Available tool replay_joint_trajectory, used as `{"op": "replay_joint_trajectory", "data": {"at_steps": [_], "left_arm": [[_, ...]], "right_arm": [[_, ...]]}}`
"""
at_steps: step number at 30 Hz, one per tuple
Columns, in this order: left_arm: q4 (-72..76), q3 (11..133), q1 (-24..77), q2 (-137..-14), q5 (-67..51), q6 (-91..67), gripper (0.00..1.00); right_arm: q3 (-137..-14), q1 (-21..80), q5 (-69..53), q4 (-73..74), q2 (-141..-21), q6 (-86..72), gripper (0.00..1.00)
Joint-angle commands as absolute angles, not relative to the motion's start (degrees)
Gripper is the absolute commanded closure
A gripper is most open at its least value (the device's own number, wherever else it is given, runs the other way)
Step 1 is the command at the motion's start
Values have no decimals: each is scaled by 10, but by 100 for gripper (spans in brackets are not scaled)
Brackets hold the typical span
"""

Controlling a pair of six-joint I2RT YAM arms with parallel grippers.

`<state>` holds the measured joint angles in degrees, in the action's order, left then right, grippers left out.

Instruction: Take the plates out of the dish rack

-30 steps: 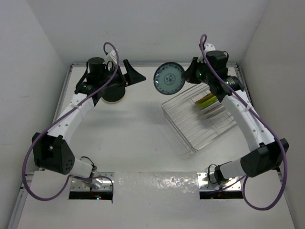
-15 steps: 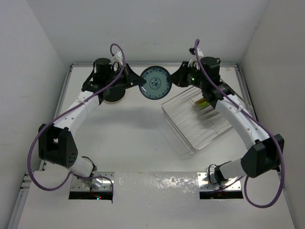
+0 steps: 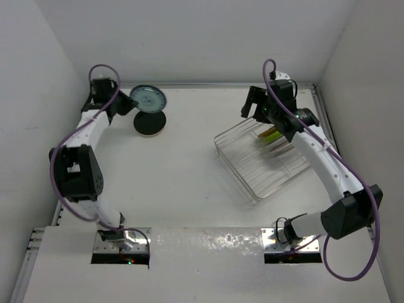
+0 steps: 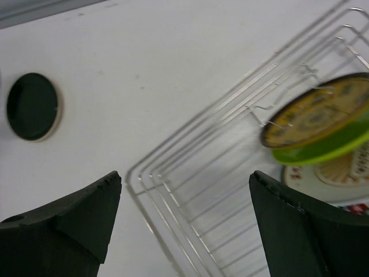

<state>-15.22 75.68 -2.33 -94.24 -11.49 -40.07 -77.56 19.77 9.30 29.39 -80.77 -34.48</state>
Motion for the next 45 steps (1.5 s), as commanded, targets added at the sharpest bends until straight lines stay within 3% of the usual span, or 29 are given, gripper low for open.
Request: {"op": "replay_joint_trajectory", "data": {"at_steps": [1,5,10,13,16,17,19,20,21,29,32,33,35,45], "left_arm": [[-174,826,-78,-1017,-68,-420,100],[-214,902,-90,-1106,-59,-402,100],[-182,872,-97,-1118,-78,-410,100],[-163,844,-94,-1116,-95,-417,95],[-162,813,-83,-1101,-93,-416,76],[-161,805,-78,-1097,-90,-416,56],[-161,782,-70,-1083,-86,-417,33],[-163,774,-69,-1079,-86,-417,9],[-166,770,-69,-1075,-85,-417,0],[-217,757,-45,-957,-55,-388,0],[-242,754,-26,-874,-64,-355,0],[-244,750,-6,-827,-66,-329,0],[-259,751,36,-784,-47,-300,0],[-291,625,80,-649,-17,-180,0]], "right_arm": [[-764,198,184,344,-755,-316,11],[-750,192,209,359,-719,-290,6],[-763,178,210,379,-730,-265,3],[-775,169,183,396,-757,-260,3],[-781,167,173,396,-780,-259,3],[-785,166,169,397,-787,-259,3],[-808,164,165,407,-816,-257,2],[-818,164,164,412,-828,-256,1],[-830,163,167,418,-841,-255,1],[-942,117,223,466,-960,-308,2],[-936,94,233,445,-979,-342,12],[-930,87,248,438,-982,-355,20],[-927,83,259,433,-989,-366,28],[-851,73,270,392,-997,-422,39]]}}
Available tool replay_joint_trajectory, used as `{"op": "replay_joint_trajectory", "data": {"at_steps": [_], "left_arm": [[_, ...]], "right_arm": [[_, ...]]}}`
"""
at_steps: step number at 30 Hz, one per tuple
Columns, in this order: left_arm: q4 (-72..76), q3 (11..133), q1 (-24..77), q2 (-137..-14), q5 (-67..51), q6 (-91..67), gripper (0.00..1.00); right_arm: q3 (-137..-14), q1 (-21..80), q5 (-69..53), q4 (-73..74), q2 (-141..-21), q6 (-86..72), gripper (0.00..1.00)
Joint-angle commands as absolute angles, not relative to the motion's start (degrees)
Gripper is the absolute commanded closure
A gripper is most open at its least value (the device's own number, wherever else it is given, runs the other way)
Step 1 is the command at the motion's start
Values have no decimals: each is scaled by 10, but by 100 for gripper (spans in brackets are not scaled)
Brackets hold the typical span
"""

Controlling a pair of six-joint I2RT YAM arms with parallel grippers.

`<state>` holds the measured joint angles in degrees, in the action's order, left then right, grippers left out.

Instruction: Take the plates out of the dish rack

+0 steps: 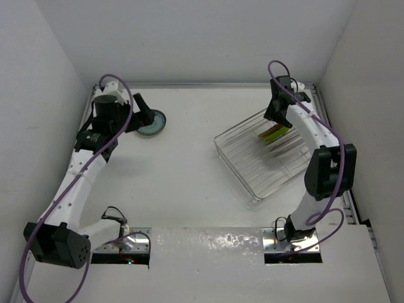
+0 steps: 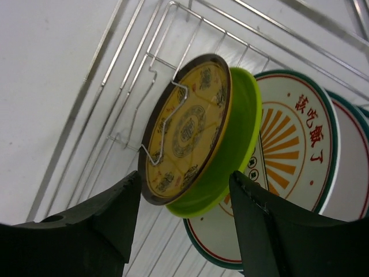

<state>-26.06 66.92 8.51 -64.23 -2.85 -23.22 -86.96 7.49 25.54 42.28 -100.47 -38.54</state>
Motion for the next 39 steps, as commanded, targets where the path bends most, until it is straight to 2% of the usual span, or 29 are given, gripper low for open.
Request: {"op": "replay_joint_trajectory", "data": {"at_steps": [1,6,17,19,28,33,36,39], "left_arm": [[-292,616,80,-643,-17,-170,0],[-273,566,80,-631,-22,-163,0],[-265,555,80,-622,-33,-158,0],[-265,555,80,-622,-35,-158,0],[-266,554,79,-620,-33,-156,0],[-266,555,79,-617,-32,-156,0],[-266,555,79,-615,-29,-156,0],[-265,556,79,-616,-30,-157,0]], "right_arm": [[-847,73,271,391,-998,-425,39],[-843,72,271,380,-1007,-437,42],[-853,72,267,381,-1020,-439,44],[-854,73,268,381,-1023,-439,49],[-846,73,276,388,-1045,-468,59],[-838,73,288,388,-1035,-492,73],[-833,73,295,388,-1024,-503,86],[-833,73,305,393,-1008,-511,89]]}}
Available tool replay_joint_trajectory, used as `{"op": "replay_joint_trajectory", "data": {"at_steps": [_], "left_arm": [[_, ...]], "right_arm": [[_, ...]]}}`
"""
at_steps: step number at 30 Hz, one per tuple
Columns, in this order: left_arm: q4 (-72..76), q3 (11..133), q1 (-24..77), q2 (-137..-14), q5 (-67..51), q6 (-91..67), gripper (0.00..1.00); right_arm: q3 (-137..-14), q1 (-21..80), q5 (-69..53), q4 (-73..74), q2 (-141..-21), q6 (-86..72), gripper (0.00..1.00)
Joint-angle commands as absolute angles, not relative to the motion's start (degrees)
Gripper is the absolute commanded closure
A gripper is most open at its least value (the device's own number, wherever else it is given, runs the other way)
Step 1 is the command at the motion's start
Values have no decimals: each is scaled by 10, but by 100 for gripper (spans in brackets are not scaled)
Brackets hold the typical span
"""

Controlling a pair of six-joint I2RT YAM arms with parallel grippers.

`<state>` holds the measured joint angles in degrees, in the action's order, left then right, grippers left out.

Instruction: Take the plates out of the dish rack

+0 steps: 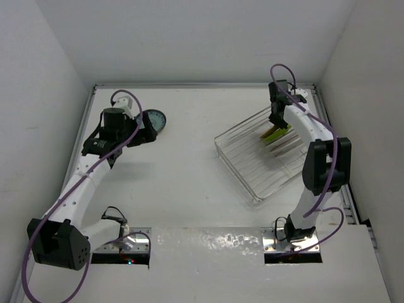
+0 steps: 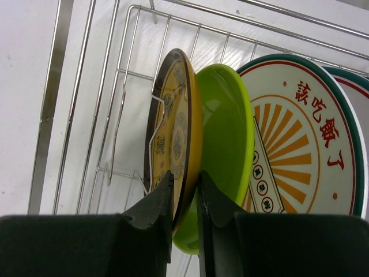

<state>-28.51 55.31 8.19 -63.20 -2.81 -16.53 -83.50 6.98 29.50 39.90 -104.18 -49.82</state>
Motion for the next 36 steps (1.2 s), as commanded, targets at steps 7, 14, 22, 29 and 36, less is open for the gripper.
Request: {"op": "replay_joint_trajectory", "data": {"at_steps": [7,14,22,29,36], "left_arm": [[-272,598,79,-621,-67,-171,0],[-230,656,79,-641,-156,-224,0],[-29,654,80,-719,-397,-342,0],[79,700,121,-802,-434,-415,0],[64,728,148,-862,-406,-410,15]], "right_arm": [[-872,73,322,417,-970,-501,89],[-920,73,313,441,-929,-468,93],[-876,90,139,327,-838,-381,93],[-816,159,-141,156,-805,-304,100],[-766,187,-225,36,-803,-377,100]]}}
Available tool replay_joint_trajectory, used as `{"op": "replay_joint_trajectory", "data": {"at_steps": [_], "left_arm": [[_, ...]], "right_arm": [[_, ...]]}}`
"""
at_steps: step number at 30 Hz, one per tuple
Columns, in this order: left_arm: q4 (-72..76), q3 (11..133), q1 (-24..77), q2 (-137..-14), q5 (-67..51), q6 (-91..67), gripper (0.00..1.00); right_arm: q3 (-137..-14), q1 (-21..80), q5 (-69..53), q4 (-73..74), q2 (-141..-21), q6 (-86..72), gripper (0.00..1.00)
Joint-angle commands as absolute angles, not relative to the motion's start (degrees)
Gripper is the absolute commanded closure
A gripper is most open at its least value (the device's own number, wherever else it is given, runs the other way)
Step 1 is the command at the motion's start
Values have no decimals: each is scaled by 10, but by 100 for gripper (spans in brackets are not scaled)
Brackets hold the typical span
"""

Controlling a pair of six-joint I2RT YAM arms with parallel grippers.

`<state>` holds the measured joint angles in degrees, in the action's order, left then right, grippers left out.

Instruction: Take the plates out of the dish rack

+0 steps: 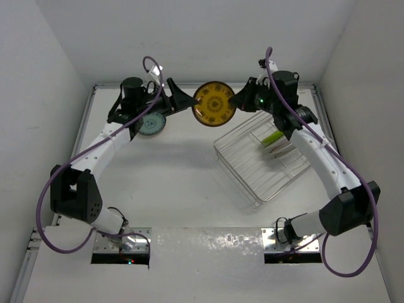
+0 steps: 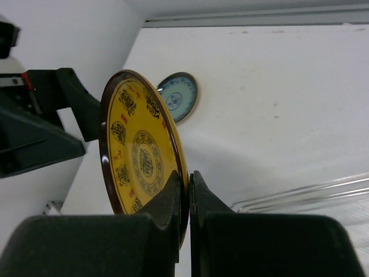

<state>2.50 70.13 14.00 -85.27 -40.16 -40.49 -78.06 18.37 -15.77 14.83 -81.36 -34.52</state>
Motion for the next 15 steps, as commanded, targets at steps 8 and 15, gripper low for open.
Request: {"op": "replay_joint_trajectory", "data": {"at_steps": [8,15], "left_arm": [[73,733,151,-903,-408,-411,86],[-97,763,118,-906,-154,-383,100]], "right_arm": [[-745,206,-228,-12,-825,-403,100],[-782,200,-6,201,-833,-381,1]]}}
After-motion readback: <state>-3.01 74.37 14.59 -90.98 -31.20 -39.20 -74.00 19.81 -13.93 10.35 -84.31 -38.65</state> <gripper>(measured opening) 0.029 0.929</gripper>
